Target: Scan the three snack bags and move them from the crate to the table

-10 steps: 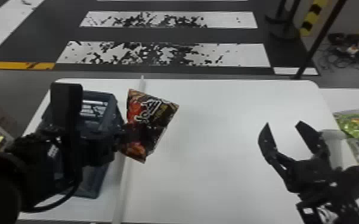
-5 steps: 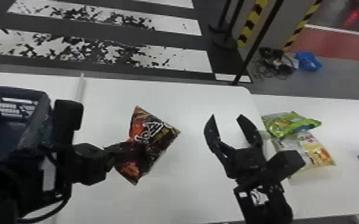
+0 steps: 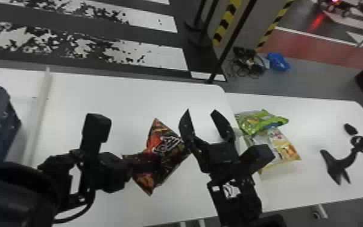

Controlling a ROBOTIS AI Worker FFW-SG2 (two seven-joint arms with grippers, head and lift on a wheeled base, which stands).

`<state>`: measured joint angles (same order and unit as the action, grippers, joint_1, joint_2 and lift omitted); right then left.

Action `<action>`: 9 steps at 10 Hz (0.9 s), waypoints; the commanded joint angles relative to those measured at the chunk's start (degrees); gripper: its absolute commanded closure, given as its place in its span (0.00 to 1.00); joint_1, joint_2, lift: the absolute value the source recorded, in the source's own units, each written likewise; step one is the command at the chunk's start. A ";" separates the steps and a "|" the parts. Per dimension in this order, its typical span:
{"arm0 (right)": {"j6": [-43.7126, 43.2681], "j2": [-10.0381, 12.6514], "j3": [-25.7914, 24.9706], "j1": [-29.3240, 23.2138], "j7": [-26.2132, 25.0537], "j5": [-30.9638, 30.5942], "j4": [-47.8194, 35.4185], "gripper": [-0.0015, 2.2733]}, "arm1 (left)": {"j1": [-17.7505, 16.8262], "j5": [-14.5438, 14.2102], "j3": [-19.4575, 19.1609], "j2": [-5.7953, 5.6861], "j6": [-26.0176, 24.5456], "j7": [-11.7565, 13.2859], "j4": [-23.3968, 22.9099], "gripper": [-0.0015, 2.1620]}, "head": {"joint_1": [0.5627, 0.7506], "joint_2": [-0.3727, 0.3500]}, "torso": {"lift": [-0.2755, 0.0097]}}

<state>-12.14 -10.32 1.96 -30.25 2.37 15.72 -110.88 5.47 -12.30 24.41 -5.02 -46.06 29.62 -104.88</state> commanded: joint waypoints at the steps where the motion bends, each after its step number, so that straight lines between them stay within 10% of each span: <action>1: -0.38 -0.23 -0.03 0.01 0.00 0.37 0.05 0.07 | -2.39 2.02 3.89 1.68 6.72 -0.35 7.23 0.64 | 0.70 0.03 | 0.75; 2: -0.38 -0.49 -0.29 -0.08 0.00 0.89 -0.04 0.07 | -3.89 2.28 5.47 2.56 14.46 -0.27 12.68 0.17 | 0.70 0.03 | 0.75; 3: -0.55 -0.75 -0.29 -0.16 0.00 1.07 -0.04 0.07 | -5.73 1.84 6.08 4.14 18.32 0.61 18.04 0.00 | 0.70 0.03 | 0.75; 6: -0.90 -1.55 -0.73 -0.78 -0.09 1.95 -0.04 0.07 | -7.40 2.02 7.31 4.93 19.73 0.61 20.76 0.01 | 0.70 0.03 | 0.75; 9: -1.08 -1.90 -1.09 -2.10 -0.09 2.04 -1.79 0.07 | -2.22 4.22 2.83 3.61 19.91 -1.15 12.94 0.01 | 0.70 0.03 | 0.75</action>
<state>-13.22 -12.20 0.95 -32.12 2.31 17.76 -112.36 2.12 -8.60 28.70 -1.14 -26.18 28.45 -90.24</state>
